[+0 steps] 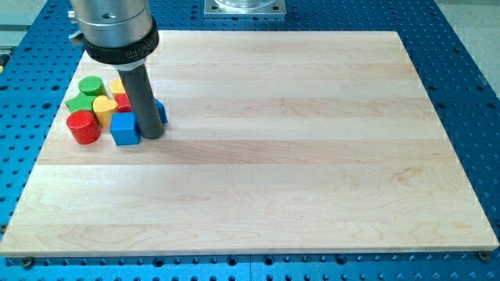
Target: Move the green circle to the top of the heart
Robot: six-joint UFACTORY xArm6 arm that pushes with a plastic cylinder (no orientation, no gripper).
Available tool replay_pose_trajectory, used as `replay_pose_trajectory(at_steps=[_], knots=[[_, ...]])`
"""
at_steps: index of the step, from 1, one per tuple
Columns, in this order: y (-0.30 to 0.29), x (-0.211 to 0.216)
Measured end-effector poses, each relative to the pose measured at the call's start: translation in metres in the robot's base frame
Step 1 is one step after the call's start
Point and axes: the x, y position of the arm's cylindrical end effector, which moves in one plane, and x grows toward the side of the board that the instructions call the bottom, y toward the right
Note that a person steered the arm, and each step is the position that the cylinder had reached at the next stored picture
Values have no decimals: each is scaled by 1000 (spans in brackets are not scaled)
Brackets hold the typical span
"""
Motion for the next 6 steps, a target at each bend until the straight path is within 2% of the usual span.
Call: replay_pose_trajectory(at_steps=[2,3,4,5,6], knots=[[6,3],[30,51],[-105,60],[-155,58],[-159,31]])
